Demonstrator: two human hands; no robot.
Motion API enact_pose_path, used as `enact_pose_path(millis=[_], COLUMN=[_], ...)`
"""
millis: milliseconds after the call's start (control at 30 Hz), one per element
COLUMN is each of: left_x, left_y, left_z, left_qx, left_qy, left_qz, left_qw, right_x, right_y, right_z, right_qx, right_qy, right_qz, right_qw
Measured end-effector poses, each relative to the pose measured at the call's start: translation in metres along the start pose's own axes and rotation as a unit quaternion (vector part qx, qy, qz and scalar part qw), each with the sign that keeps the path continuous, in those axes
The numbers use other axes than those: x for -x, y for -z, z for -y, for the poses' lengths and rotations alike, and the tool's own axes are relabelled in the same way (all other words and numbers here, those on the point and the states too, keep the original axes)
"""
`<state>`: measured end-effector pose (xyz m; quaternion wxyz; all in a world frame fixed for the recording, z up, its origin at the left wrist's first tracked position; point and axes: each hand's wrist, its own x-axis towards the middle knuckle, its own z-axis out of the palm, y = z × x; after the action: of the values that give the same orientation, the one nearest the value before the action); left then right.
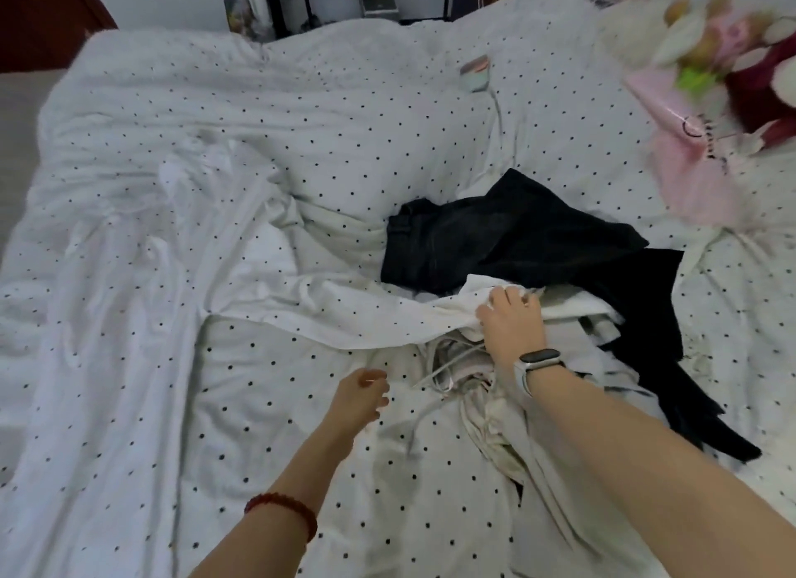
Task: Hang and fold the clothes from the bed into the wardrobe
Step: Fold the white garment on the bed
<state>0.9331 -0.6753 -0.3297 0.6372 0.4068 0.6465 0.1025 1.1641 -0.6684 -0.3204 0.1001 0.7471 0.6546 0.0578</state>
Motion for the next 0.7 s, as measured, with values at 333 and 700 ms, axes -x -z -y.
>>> enact_pose_path(millis=[333, 700], left_x=[0.054, 0.187], left_y=[-0.001, 0.049], left_z=[-0.019, 0.064], left_qx=[0.321, 0.361], left_qy=[0.027, -0.024], left_qz=[0.053, 0.131], left_qw=[0.945, 0.923], right_x=[0.126, 0.179], right_y=[0.081, 0.081], right_z=[0.069, 0.115], right_qx=[-0.418, -0.645], right_qy=[0.123, -0.099], right_qz=[0.152, 0.217], right_qw=[0.887, 0.726])
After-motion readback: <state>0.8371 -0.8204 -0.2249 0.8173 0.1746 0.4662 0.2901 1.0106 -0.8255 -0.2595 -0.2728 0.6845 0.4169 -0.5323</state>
